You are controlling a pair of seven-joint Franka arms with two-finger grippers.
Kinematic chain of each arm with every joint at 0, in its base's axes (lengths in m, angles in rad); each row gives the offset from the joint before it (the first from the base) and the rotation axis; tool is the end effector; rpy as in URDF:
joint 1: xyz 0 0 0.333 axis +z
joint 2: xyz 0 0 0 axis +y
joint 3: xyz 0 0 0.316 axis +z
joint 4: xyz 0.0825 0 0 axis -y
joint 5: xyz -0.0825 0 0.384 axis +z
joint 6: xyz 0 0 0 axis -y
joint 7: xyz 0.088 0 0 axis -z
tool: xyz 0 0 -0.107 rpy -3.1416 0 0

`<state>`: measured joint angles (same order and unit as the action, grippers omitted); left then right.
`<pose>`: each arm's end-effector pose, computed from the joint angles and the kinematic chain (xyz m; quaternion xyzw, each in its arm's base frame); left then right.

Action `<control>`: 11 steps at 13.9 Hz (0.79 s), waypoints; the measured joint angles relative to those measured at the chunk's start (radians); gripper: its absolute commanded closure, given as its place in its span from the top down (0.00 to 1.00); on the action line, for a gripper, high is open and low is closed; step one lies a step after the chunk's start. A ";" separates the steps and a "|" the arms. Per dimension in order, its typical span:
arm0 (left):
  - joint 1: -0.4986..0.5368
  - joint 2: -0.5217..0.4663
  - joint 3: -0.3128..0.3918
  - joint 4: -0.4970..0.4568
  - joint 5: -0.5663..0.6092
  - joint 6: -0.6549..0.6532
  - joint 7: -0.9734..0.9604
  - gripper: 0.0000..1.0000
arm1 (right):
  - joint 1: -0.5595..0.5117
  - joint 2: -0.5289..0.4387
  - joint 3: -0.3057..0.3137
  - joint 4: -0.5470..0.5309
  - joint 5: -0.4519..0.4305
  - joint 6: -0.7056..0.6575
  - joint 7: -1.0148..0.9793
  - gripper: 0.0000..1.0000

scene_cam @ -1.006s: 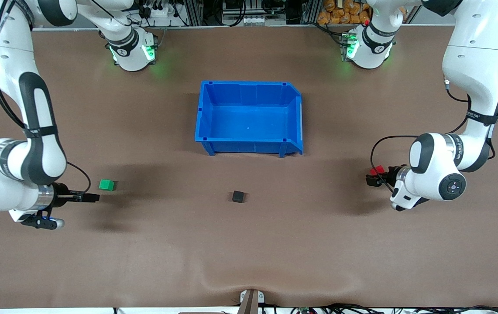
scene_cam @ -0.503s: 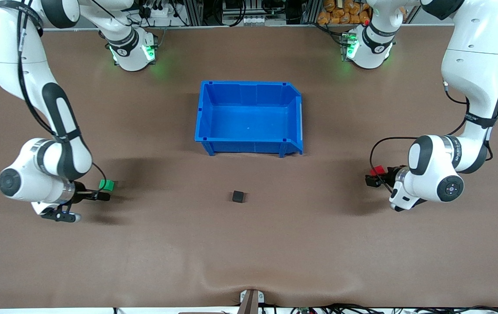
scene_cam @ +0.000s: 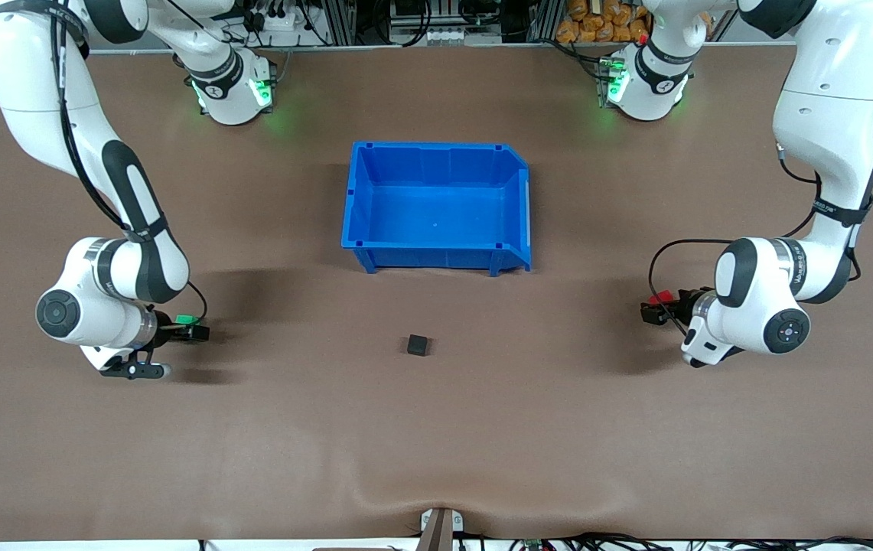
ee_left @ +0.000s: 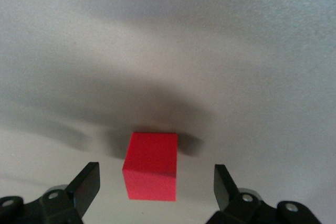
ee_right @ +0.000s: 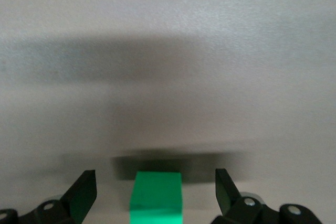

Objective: Attach green and red cubes to black cube
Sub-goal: 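Close the right gripper on the green cube while the left gripper grasps red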

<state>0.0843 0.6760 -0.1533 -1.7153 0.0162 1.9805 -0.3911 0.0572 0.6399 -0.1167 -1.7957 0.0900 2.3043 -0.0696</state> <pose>0.6222 -0.0364 0.1742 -0.9658 -0.1590 0.2047 0.0032 0.6398 -0.0320 0.1833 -0.9979 0.0179 0.0628 0.0001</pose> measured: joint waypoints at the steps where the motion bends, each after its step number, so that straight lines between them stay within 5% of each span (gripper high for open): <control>1: 0.001 0.002 0.001 0.000 0.000 0.000 0.000 0.92 | 0.000 -0.010 -0.002 -0.011 -0.004 0.000 0.000 1.00; 5: 0.006 0.008 0.003 0.000 0.000 0.000 0.001 0.87 | 0.000 -0.027 -0.003 -0.045 -0.010 0.000 0.000 1.00; 11: 0.025 0.010 0.005 0.006 0.000 0.000 0.001 0.79 | 0.000 -0.028 -0.004 -0.059 -0.010 -0.002 0.000 0.38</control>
<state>0.1091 0.6860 -0.1487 -1.7091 0.0164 1.9808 -0.3901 0.0572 0.6124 -0.1204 -1.8544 0.0797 2.3026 -0.0696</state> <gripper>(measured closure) 0.198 0.247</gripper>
